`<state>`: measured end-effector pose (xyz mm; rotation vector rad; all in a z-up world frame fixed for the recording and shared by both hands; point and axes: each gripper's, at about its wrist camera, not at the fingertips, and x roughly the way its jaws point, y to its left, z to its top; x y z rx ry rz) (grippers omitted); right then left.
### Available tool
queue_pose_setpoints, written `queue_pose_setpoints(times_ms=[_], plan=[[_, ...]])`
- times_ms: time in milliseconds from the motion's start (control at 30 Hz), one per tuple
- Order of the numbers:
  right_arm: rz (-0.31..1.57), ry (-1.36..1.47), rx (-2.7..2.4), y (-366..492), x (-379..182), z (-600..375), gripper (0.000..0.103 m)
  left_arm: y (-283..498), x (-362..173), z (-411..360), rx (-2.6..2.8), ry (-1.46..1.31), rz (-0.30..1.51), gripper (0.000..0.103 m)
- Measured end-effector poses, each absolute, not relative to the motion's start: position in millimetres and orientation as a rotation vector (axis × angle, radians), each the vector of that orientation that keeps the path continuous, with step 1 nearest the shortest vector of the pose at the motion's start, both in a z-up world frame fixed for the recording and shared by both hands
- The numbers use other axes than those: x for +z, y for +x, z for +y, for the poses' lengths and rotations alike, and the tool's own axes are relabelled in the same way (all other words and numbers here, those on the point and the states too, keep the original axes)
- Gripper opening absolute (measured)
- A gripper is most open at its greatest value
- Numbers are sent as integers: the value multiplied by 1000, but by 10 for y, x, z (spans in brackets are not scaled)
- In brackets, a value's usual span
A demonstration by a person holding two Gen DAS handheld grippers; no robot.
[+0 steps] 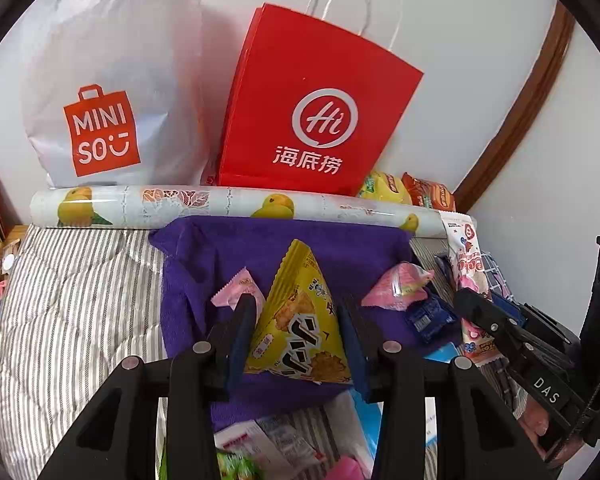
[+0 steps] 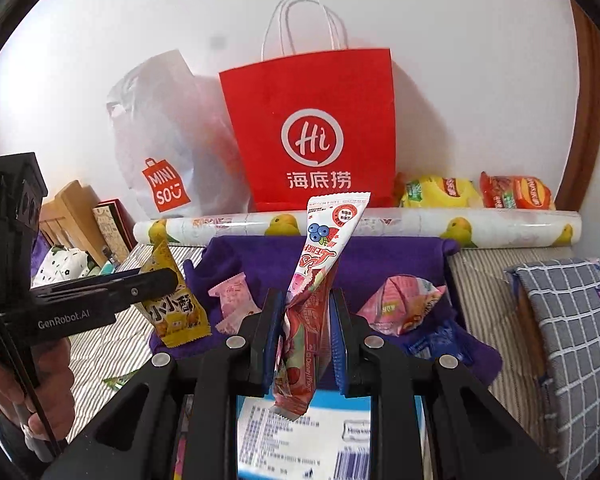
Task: Organize snacks
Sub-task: 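Carry the candy stick packet and yellow snack bag over the purple towel with both tools, then open the right tool to drop the candy stick while the left tool releases the yellow bag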
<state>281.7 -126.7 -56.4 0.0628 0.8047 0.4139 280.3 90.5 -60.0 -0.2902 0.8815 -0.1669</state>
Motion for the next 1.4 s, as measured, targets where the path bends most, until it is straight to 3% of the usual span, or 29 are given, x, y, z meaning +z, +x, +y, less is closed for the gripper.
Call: queue_pose_setpoints(times_ms=[767, 1400], plan=[[915, 56, 387, 3279, -1183, -1176, 23, 2953, -1167, 986, -127, -296, 965, 40], [968, 37, 349, 3308, -1343, -1198, 24, 2987, -1186, 970, -128, -313, 984, 40]])
